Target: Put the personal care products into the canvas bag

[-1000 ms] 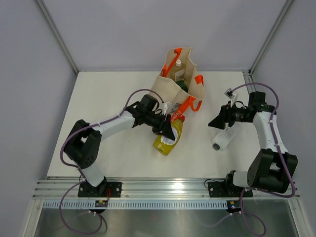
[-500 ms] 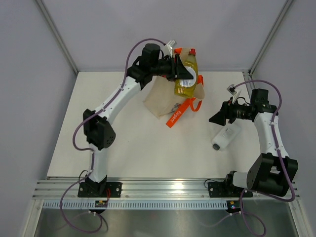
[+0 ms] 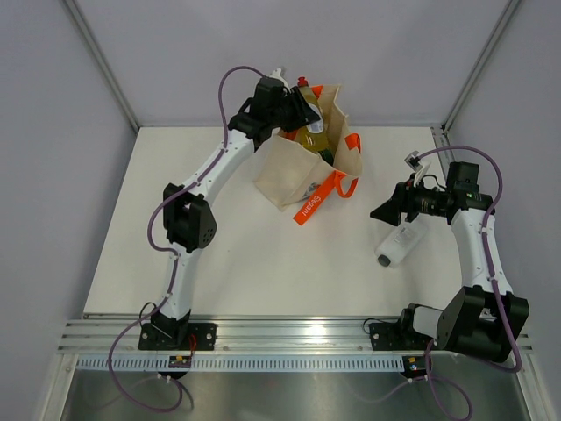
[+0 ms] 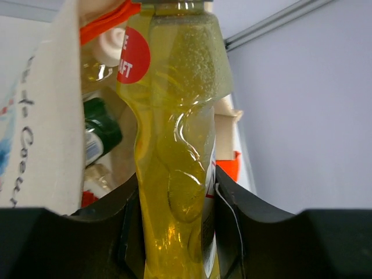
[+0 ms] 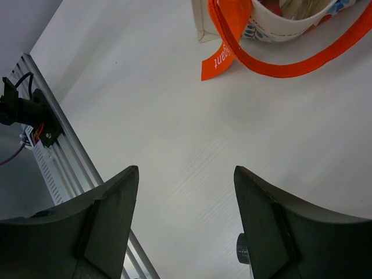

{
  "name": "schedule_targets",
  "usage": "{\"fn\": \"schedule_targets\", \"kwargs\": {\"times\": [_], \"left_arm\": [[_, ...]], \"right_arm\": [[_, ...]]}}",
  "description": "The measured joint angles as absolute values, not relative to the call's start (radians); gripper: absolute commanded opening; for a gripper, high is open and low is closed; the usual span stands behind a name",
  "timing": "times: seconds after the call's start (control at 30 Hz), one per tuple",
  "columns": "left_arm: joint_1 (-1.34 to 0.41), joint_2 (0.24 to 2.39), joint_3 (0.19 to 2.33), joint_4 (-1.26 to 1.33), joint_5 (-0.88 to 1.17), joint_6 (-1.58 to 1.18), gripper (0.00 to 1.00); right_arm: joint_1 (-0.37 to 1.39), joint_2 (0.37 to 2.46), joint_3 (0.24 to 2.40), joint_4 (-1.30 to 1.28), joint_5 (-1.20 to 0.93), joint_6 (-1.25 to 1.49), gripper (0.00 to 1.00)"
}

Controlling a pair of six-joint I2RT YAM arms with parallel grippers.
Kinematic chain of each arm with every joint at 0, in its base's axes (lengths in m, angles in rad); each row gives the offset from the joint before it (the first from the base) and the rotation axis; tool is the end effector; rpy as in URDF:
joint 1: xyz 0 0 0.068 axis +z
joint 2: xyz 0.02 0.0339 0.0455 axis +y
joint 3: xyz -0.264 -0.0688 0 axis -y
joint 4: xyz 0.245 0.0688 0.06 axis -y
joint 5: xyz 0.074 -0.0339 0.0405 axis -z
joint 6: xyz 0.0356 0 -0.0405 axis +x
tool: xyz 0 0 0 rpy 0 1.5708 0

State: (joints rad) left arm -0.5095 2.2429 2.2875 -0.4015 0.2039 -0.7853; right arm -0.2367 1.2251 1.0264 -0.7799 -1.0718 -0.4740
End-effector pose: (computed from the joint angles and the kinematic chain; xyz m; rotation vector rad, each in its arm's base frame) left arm 0.4578 -0.2640 0.3529 -0.1386 2.0656 -1.0333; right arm 0.2342 -0.0243 0.2968 -0.6191 2.0164 0.9353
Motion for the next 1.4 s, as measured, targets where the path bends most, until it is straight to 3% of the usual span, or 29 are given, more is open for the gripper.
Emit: {"fn": "schedule_targets", "kwargs": {"times": [0.1,0.2,0.3,0.47,0.57,0.67,0.73,1.0,1.2,1.4], "left_arm": [[-0.510,2.242,2.265,-0.426,0.179,-0.734,0.55],[-0.511,2.242,2.252,-0.440,0.169,-0.695,0.75],[-0.517,2.233,2.252,-0.434,0.170,-0.660,0.84],[-0.533,2.198,2.252,-0.434,0.168,-0.593,0.88],[-0.537,2.162,2.252,-0.443,0.162,-0.528,0.88],[-0.536,2.093,2.230,-0.461,0.150,-0.442,0.88],[-0.536,2.009,2.175,-0.465,0.142,-0.376,0.89],[-0.524,1.422,1.576,-0.404,0.095,-0.225,0.99],[-0.513,1.032,1.098,-0.367,0.078,-0.268,0.99],[-0.512,0.892,0.845,-0.407,0.056,-0.344,0.99]], "right_arm": [[-0.237,1.225,1.026,-0.777,-1.072,-0.474,0.75],[-0.237,1.229,1.027,-0.777,-1.072,-0.474,0.75],[-0.237,1.241,1.033,-0.783,-1.071,-0.479,0.76],[-0.237,1.279,1.077,-0.831,-1.048,-0.527,0.79],[-0.237,1.291,1.119,-0.891,-1.001,-0.609,0.87],[-0.237,1.306,1.181,-0.996,-0.944,-0.780,1.00],[-0.237,1.322,1.233,-1.098,-0.914,-1.007,1.00],[-0.167,1.308,1.146,-1.287,-0.650,-1.732,1.00],[-0.152,1.333,1.045,-1.305,-0.443,-1.905,1.00],[-0.149,1.472,1.049,-1.250,-0.346,-1.948,1.00]]}}
